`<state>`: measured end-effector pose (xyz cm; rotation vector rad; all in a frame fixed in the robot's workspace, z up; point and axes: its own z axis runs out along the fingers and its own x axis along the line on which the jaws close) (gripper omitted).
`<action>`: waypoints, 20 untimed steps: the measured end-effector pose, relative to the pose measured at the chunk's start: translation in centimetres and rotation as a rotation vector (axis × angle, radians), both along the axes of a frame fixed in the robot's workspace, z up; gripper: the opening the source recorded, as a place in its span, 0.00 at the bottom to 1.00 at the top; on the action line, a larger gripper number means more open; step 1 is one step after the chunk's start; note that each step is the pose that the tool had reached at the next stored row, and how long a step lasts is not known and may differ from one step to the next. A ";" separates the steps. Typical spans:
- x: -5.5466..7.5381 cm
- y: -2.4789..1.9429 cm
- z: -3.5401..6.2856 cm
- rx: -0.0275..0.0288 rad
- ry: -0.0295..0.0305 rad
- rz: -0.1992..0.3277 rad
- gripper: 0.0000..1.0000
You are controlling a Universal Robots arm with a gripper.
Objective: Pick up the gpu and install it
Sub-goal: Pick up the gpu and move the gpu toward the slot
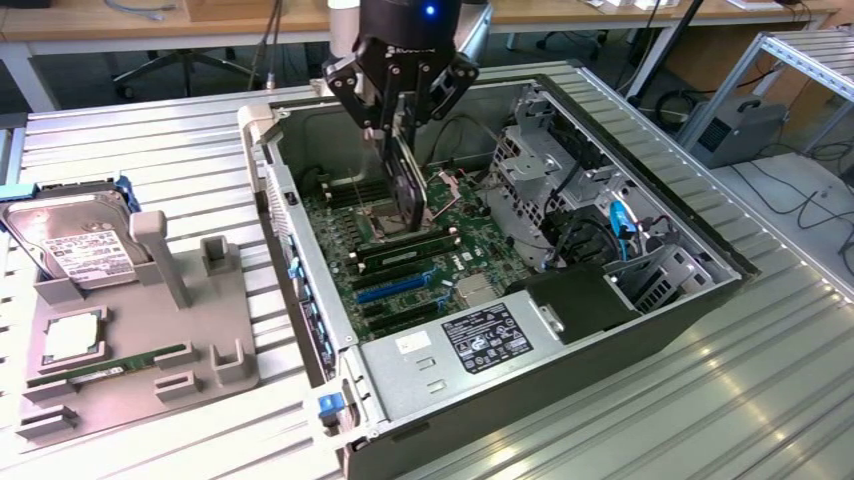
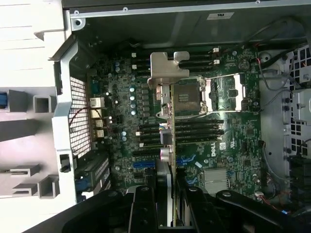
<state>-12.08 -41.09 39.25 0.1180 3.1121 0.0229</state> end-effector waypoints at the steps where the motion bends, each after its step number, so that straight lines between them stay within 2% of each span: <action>1: 0.1 0.00 -0.06 0.0001 0.0000 0.000 0.27; 20: 1.7 0.00 -0.88 0.0000 0.0000 0.000 0.27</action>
